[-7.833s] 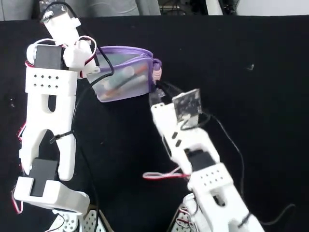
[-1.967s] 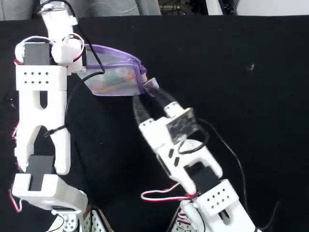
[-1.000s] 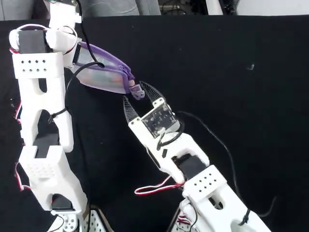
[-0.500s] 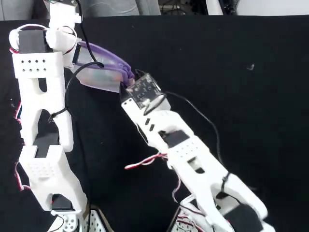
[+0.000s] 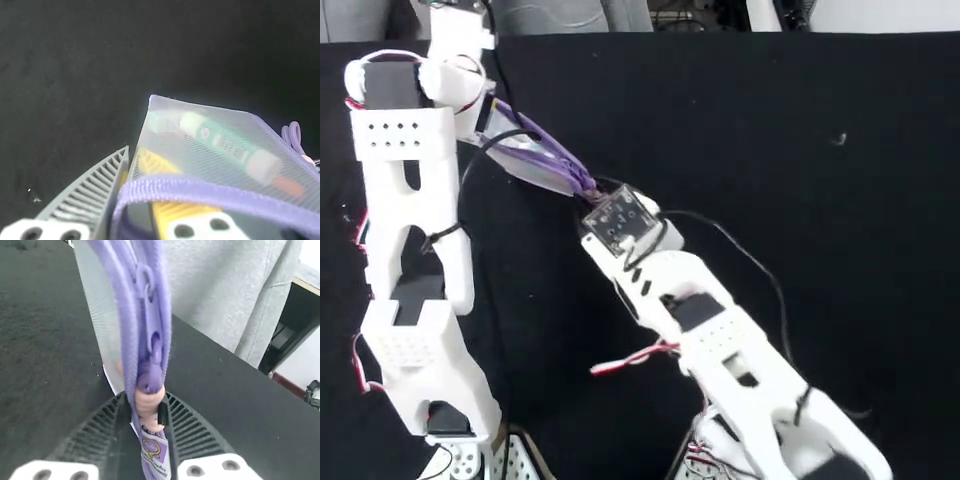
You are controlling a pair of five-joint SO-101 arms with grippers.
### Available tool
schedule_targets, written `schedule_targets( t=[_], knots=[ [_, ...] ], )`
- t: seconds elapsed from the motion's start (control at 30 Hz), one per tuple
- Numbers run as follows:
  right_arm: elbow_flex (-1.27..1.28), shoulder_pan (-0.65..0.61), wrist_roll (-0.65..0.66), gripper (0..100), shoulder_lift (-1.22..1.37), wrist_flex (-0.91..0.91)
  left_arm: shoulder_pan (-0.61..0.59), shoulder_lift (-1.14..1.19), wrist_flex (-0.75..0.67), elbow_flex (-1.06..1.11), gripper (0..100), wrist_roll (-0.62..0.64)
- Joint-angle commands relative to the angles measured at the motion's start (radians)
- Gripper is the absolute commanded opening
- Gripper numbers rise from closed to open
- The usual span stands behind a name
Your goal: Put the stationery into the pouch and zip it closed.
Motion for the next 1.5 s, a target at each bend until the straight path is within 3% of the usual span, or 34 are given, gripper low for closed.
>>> schedule_targets(
  t=[0.0, 0.2, 0.4, 0.8, 1.0, 1.47],
  knots=[
    [-0.028, 0.008, -0.012, 1.1, -0.205, 0.150, 0.024, 0.000, -0.031, -0.021, 3, 0.003],
    [-0.166, -0.034, -0.034, 1.1, -0.386, 0.529, 0.025, 0.000, -0.048, -0.021, 3, 0.043],
    [-0.239, -0.086, -0.034, 1.1, -0.401, 0.684, 0.025, 0.000, -0.044, -0.021, 3, 0.043],
    [-0.197, 0.037, -0.058, 7.7, -0.403, 0.641, 0.018, 0.000, -0.038, -0.021, 3, 0.040],
    [-0.145, 0.143, -0.152, 19.0, -0.401, 0.543, 0.024, 0.000, -0.038, -0.019, 3, 0.041],
    [0.062, 0.034, -0.098, 19.4, -0.352, 0.189, 0.025, 0.063, -0.040, 0.004, 3, 0.038]
  ],
)
